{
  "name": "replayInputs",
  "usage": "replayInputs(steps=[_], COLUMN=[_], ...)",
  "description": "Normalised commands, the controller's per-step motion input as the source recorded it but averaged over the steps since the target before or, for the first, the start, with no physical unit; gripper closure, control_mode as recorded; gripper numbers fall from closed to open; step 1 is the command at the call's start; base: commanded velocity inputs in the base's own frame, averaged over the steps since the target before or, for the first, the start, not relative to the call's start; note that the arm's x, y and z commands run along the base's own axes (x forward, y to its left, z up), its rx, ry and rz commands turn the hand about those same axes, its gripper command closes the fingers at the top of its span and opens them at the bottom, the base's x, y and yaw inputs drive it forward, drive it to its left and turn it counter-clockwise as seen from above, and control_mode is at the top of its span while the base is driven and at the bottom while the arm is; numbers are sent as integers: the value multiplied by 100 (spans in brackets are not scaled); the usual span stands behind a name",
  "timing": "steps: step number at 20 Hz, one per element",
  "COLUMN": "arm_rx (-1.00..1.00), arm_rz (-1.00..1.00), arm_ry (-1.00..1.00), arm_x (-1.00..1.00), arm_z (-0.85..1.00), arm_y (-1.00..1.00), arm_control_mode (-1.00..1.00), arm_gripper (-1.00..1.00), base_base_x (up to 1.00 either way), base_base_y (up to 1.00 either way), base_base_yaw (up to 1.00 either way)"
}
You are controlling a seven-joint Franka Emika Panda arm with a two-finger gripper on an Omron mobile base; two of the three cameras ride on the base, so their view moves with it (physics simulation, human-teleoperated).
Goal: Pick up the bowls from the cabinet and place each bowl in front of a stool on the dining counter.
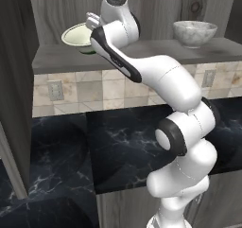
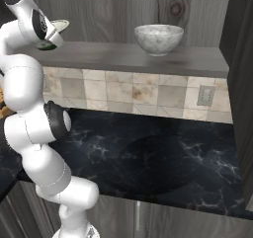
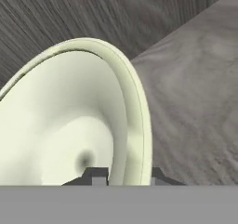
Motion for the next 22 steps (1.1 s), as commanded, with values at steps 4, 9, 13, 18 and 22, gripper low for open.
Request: replayInputs(steps=[4, 9, 13, 18, 22], arm_rx=[0, 0, 0, 1, 12], arm_rz=[0, -1, -4, -7, -9], arm_ry=[0, -3, -12, -11, -13], arm_x=[0, -32, -96, -100, -100], arm_z=[0, 0, 1, 4, 7], arm_y=[0, -11, -43, -62, -85], arm_control_mode=[-100, -100, -100, -100, -100], arm_gripper=[100, 100, 100, 100, 100], base_base_x=[0, 0, 0, 0, 0], base_base_y=[0, 0, 0, 0, 0], base_base_yaw=[0, 0, 0, 0, 0])
